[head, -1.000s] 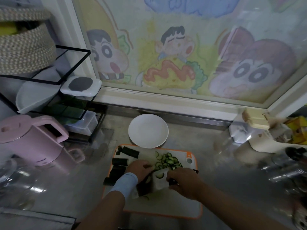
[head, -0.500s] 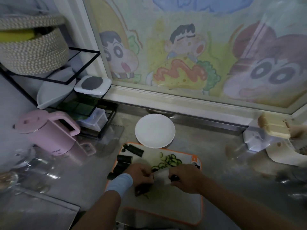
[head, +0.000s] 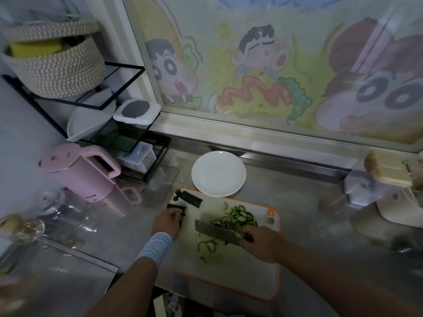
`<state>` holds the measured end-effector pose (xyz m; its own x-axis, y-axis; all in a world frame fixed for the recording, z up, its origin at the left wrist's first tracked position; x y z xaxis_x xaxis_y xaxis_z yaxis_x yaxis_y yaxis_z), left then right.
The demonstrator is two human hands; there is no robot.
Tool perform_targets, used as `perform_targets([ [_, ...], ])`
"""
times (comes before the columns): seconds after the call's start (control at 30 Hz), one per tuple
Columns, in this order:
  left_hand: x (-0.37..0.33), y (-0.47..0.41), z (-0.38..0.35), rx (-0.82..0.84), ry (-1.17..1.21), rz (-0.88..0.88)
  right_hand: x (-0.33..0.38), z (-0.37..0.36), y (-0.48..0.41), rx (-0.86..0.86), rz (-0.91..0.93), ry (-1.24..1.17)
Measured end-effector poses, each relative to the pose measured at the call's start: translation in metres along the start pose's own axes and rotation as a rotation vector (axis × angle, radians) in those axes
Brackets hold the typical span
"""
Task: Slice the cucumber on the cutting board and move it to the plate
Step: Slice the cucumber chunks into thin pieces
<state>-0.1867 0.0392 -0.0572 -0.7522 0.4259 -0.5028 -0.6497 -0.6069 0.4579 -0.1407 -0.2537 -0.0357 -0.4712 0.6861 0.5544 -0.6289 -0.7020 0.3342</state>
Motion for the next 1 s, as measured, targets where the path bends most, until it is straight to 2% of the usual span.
perform_targets([
  [0.13,0.021,0.012,0.002,-0.1,0.056,0.039,0.018,-0.046,0.0,0.093,0.004,-0.205],
  [0.23,0.037,0.026,-0.005,-0.169,0.067,0.068,0.03,-0.077,0.005,0.149,0.026,-0.187],
  [0.33,0.051,0.038,-0.013,-0.193,0.044,0.1,0.025,-0.084,0.009,0.077,-0.007,-0.141],
  [0.5,0.044,0.043,-0.044,-0.019,-0.08,0.012,0.004,-0.056,0.012,-0.203,-0.093,-0.112],
  [0.57,0.034,0.042,-0.057,0.025,-0.087,-0.061,-0.003,-0.048,0.013,-0.261,-0.132,-0.059],
  [0.67,0.014,0.038,-0.076,0.078,-0.215,-0.162,-0.006,-0.043,0.014,-0.281,-0.155,-0.092],
  [0.73,0.002,0.038,-0.088,0.104,-0.293,-0.16,-0.006,-0.039,0.015,-0.297,-0.161,-0.136],
  [0.93,-0.016,0.045,-0.105,0.163,-0.114,-0.159,-0.011,-0.028,0.009,-0.343,-0.158,-0.222],
  [1.0,-0.015,0.043,-0.103,0.161,-0.185,-0.175,-0.012,-0.028,0.007,-0.336,-0.163,-0.245],
])
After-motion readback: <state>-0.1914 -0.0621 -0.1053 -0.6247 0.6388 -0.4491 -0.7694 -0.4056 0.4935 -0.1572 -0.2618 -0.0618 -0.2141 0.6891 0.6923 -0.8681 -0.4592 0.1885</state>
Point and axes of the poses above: each hand's wrist, its own y-axis away from the middle knuckle, its own z-axis out of the back of the hand, x = y × z, the point moved 7 cm from there along -y, towards the middle knuckle, and after that the axes turned 9 degrees about z, right-handed, at the moved point
